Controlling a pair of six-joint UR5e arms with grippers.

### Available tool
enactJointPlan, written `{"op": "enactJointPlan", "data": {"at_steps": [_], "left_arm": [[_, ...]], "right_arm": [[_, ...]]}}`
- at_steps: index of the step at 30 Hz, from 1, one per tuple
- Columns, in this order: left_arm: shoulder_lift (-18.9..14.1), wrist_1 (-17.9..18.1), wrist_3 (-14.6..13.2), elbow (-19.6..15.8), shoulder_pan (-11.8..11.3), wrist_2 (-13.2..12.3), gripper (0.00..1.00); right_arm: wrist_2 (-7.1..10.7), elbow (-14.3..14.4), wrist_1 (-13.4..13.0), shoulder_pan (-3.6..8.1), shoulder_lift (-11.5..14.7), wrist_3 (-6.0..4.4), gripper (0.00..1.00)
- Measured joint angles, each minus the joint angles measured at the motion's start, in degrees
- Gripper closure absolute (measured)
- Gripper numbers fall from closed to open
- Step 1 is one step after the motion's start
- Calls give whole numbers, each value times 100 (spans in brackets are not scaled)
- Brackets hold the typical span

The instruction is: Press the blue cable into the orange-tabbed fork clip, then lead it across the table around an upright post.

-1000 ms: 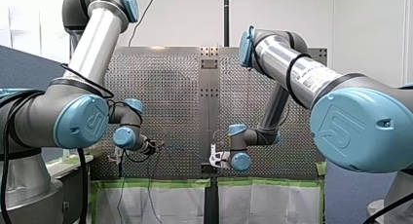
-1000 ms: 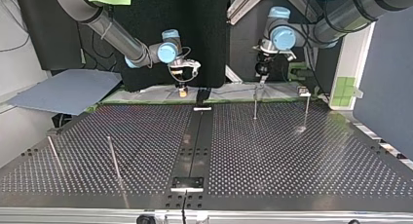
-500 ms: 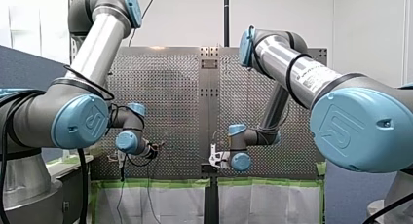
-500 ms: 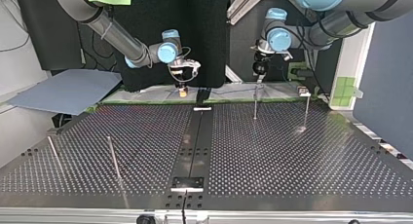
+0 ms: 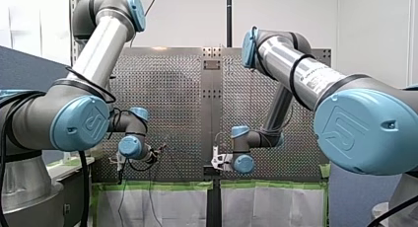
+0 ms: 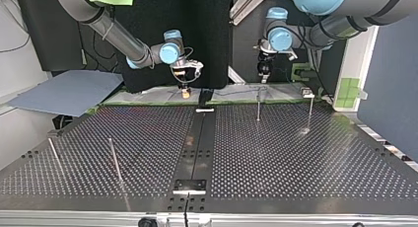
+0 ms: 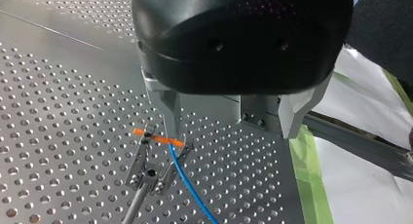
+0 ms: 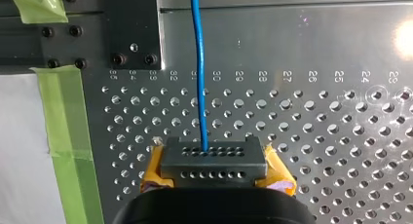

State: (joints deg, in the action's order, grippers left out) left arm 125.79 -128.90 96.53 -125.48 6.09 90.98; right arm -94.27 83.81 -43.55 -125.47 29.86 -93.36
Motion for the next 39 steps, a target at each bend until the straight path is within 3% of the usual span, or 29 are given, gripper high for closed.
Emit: {"op": "enactJointPlan", "data": {"at_steps": [15,28,39], "left_arm": [[-1,-50,-124,0,32,0,0],[-140,-307,-724,0,184,-399,0],[-199,-167,-739,18,365,-529,0]], "right_arm": [[-1,0,-6,0,0,0,100],[46,0,-30,0,-8,0,100],[48,0,-29,0,-17,0,100]]}}
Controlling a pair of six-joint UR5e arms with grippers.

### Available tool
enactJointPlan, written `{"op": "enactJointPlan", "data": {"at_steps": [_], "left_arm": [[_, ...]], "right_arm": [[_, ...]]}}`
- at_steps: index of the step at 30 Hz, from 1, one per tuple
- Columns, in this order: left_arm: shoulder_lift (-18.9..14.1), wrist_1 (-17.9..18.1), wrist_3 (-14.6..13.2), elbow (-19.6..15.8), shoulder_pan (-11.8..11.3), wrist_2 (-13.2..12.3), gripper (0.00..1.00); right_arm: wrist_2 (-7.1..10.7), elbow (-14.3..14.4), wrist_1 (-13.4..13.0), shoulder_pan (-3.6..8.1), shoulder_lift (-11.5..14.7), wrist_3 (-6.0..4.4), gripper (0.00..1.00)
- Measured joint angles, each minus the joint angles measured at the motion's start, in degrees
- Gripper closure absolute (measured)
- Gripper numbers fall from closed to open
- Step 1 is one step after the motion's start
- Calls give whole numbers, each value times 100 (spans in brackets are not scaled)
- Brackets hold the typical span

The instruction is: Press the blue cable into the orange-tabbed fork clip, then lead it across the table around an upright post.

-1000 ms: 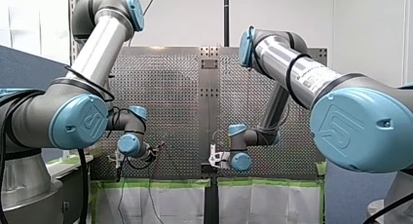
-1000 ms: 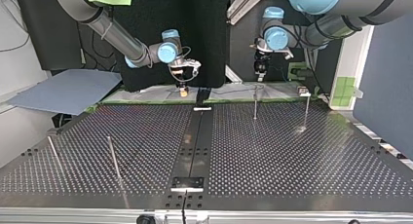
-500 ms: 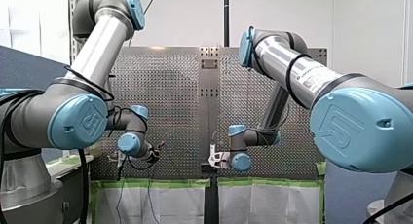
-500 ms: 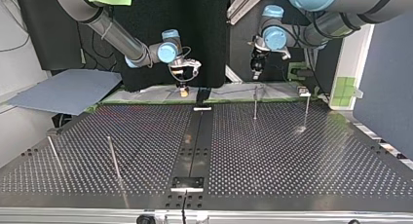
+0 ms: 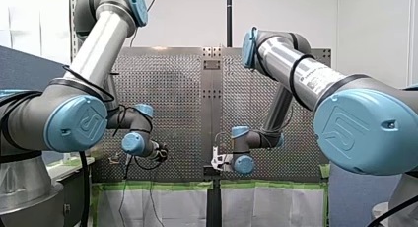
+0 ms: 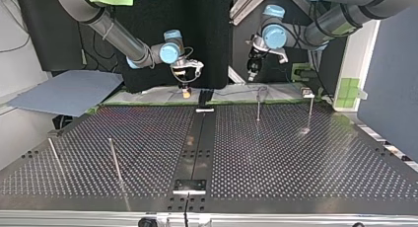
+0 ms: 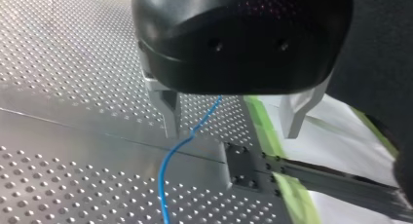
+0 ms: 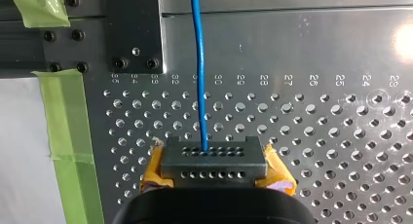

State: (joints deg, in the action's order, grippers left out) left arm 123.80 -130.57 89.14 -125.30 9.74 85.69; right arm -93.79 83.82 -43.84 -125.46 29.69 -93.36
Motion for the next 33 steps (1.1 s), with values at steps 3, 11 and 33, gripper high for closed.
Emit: {"op": "enactJointPlan", "data": {"at_steps": [3,11,33], "left_arm": [[-1,137,124,61,55,18,0],[3,430,557,309,224,296,0],[571,285,908,927,588,1168,0]], "right_arm": [[0,0,3,0,-2,0,100],[0,0,-1,-8,-10,0,100],[8,0,20,-40,-17,3,100]]}}
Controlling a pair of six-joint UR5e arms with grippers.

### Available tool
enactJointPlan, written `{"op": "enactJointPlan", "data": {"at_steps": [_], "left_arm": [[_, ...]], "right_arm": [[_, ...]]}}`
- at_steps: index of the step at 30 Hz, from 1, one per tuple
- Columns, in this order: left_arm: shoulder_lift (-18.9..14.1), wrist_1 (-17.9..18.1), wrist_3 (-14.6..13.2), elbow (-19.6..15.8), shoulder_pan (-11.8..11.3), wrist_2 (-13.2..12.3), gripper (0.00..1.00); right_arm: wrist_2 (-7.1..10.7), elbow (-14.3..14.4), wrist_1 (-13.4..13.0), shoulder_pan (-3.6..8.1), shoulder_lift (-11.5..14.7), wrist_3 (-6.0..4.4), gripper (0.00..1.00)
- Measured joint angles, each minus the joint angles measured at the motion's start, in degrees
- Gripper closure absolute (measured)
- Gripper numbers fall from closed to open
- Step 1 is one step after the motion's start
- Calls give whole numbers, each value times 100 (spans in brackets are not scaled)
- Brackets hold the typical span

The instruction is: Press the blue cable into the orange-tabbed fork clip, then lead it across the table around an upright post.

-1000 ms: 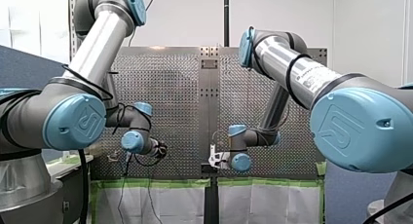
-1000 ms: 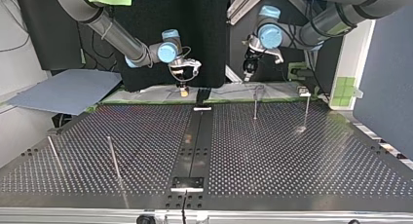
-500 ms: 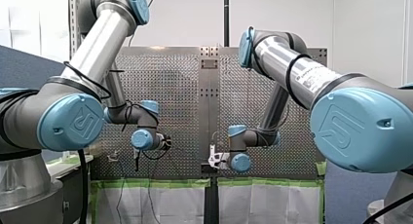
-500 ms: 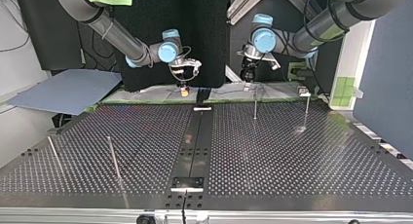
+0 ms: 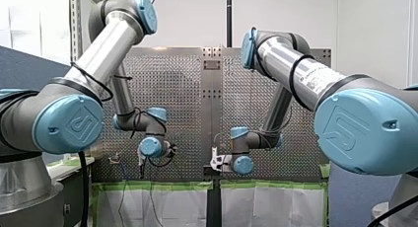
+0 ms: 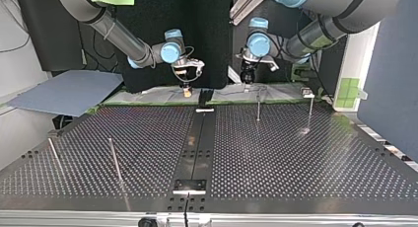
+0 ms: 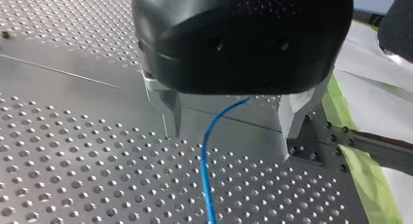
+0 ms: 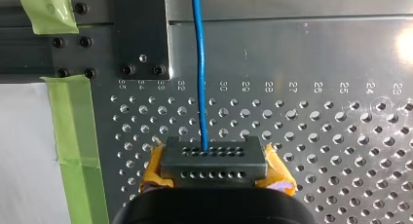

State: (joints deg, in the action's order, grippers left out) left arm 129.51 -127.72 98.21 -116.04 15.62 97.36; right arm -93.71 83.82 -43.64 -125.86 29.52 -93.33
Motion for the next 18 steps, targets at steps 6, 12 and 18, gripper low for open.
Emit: {"op": "enactJointPlan", "data": {"at_steps": [6,12,18], "left_arm": [[112,-110,-103,248,79,292,0],[119,-269,-369,432,143,642,0],[121,-506,-642,610,223,890,0]], "right_arm": [[1,0,-3,-2,-1,5,100],[1,0,-2,-4,-2,13,100],[1,0,-8,-4,-2,14,100]]}}
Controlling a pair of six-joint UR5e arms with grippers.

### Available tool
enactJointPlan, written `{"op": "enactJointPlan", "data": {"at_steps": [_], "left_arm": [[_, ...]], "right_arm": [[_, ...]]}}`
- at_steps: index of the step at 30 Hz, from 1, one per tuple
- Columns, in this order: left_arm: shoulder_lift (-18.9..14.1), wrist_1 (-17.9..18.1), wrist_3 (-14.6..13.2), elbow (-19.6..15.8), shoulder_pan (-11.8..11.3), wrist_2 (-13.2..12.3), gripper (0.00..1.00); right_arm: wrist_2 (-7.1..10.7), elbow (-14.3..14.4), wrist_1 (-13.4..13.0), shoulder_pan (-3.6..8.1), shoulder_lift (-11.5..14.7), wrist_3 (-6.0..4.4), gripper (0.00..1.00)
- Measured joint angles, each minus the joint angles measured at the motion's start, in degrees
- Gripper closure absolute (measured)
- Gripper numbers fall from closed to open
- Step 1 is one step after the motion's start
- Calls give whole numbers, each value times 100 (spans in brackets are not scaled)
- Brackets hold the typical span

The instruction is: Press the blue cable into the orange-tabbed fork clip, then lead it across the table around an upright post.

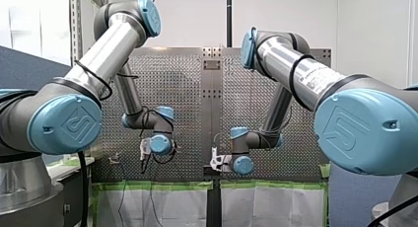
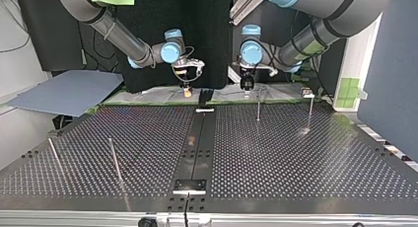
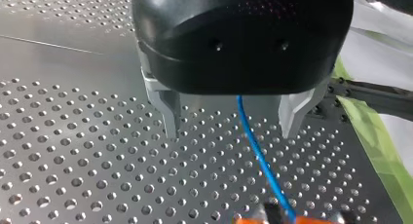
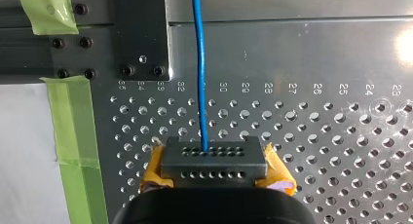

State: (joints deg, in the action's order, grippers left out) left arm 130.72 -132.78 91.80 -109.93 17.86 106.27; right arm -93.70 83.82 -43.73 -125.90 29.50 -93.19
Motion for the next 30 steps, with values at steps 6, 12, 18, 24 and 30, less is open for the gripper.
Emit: {"op": "enactJointPlan", "data": {"at_steps": [6,12,18,24,30], "left_arm": [[8,-113,-215,150,62,168,0],[9,-238,-282,257,97,231,0],[11,-279,-285,283,105,249,0],[16,-323,-263,304,119,277,0],[16,-352,-225,342,153,336,0]], "right_arm": [[0,0,11,-3,0,5,100],[0,0,17,-7,0,9,100],[0,0,13,-10,0,9,100],[0,0,17,-21,0,6,100],[0,0,17,-39,-3,-2,100]]}}
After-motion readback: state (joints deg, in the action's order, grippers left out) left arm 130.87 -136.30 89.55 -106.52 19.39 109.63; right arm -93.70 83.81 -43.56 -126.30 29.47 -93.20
